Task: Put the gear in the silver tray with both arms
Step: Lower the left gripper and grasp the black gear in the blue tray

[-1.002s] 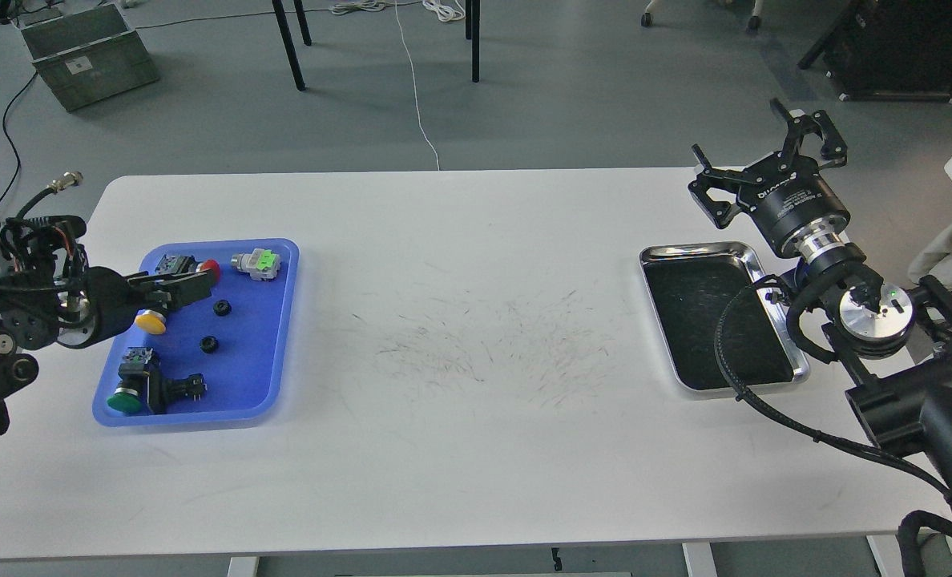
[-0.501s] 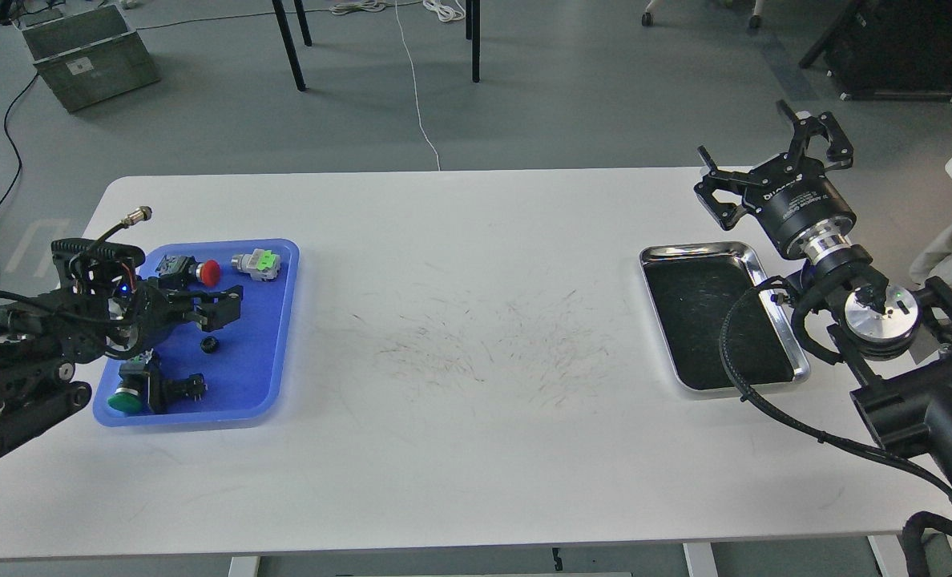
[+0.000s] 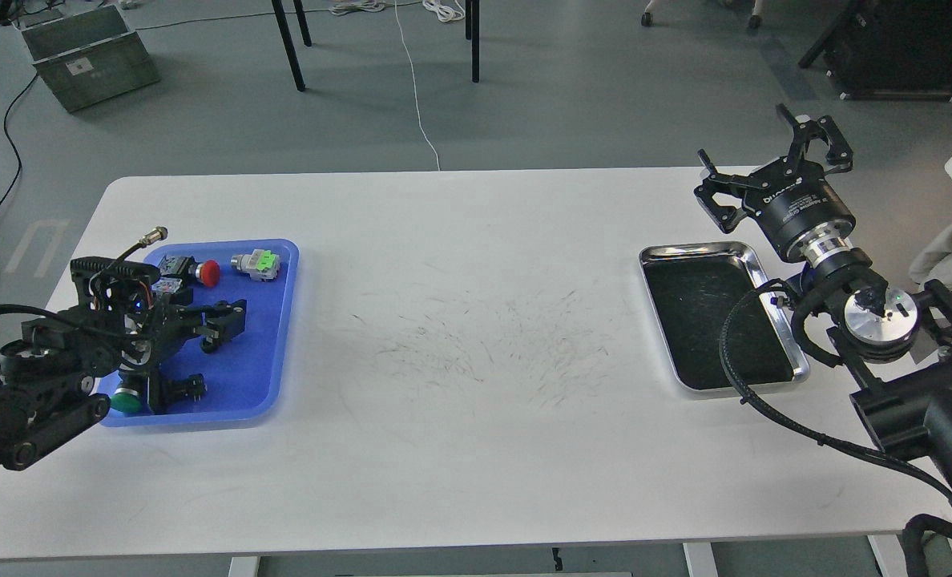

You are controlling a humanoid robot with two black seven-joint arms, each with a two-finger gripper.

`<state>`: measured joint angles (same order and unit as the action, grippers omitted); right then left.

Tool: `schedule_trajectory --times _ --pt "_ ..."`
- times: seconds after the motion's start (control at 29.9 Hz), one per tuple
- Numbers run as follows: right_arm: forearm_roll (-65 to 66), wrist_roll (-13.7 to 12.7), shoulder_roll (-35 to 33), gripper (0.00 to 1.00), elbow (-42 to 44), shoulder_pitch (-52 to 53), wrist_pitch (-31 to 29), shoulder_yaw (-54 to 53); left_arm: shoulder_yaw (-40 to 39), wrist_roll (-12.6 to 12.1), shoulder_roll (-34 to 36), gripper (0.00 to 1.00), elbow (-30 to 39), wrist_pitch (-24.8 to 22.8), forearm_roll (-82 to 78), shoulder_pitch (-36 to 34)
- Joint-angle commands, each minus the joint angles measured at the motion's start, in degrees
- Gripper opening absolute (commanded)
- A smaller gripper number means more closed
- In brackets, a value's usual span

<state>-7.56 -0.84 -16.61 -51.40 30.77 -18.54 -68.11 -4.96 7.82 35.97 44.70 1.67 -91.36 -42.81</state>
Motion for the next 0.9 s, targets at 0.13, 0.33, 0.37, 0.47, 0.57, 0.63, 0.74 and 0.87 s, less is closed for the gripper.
schedule_trajectory --times 0.13,0.33,0.37,0.47,0.57,0.63,0.74,0.87 --pt "0.0 0.1 -0.1 0.99 0.1 0.0 0.0 0.0 2.1 0.3 -0.6 0.62 -1.0 0.1 0.0 0.0" --pt "0.0 0.1 0.0 0.99 -0.1 0.0 0.0 0.0 3.0 0.3 -2.3 0.44 -3.9 1.0 0.0 0.0" --pt "0.0 0.1 0.0 0.99 -0.1 0.0 0.0 0.0 3.2 0.3 -2.4 0.44 -4.4 1.1 0.0 0.0" --pt "0.0 0.1 0.0 0.99 0.0 0.0 0.0 0.0 3.3 0.4 -2.7 0.42 -4.9 1.3 0.0 -0.1" --pt "0.0 0.1 0.0 0.99 0.0 0.0 0.0 0.0 3.3 0.3 -2.8 0.39 -5.3 1.3 0.0 0.0" --pt "0.0 0.1 0.0 0.99 0.0 0.0 0.0 -0.1 3.3 0.3 -2.8 0.37 -5.3 1.2 0.0 0.0" --pt "0.0 0.1 0.0 0.99 0.0 0.0 0.0 0.0 3.4 0.4 -2.8 0.25 -5.3 1.2 0.0 0.1" --pt "0.0 0.1 0.0 0.99 0.0 0.1 0.0 -0.1 3.4 0.5 -2.6 0.1 -5.3 1.1 0.2 0.1"
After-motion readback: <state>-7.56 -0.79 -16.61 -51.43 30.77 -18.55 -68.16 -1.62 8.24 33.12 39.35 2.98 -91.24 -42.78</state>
